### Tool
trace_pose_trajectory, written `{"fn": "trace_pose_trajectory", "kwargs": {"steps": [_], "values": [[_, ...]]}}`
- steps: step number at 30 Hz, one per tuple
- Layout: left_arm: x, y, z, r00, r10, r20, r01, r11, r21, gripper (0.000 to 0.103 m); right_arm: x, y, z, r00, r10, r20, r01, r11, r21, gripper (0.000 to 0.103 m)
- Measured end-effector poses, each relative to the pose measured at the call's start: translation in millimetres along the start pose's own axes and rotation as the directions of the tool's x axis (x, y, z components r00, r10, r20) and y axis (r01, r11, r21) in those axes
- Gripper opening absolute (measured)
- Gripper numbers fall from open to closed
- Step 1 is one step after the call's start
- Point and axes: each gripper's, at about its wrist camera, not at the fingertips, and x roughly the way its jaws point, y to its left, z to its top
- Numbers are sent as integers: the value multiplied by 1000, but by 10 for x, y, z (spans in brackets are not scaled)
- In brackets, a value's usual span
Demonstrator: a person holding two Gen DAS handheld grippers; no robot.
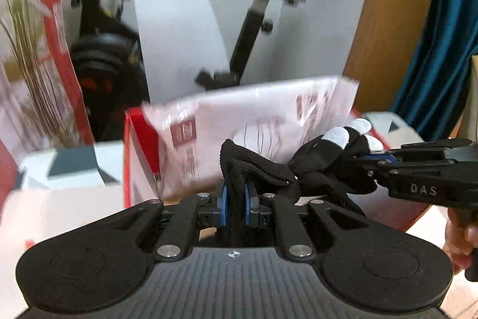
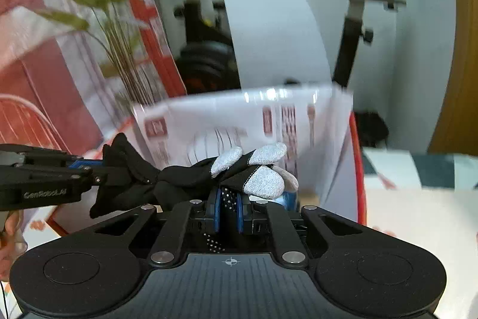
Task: Organize soft objects
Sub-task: 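Carry the glove into the red box and open the right gripper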
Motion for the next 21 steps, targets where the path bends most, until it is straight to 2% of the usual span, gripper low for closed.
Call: {"fn": "trace_pose_trajectory", "kwargs": {"steps": [3, 10, 17, 19, 20, 21], "values": [[145, 11, -69, 998, 1, -59, -1, 1000, 1, 12, 163, -50, -104, 997, -13, -69, 14, 1000, 16, 10], [296, 2, -147, 994, 7, -113, -6, 1000, 11, 13, 389, -92, -276, 988, -45, -147, 52, 998, 43, 10], [255, -33, -168, 994, 46, -96, -40, 997, 70, 23, 469, -69, -338, 981, -89, -170, 98, 994, 48, 14], [242, -43, -151, 995, 58, -81, -51, 995, 82, 39, 473, -74, -343, 979, -105, -173, 115, 992, 48, 22], [204, -58, -151, 995, 67, -68, -61, 994, 90, 44, 473, -68, -345, 979, -110, -173, 120, 992, 46, 24], [161, -76, -150, 996, 74, -52, -68, 993, 100, 54, 465, -61, -349, 978, -123, -167, 131, 991, 39, 26]]}}
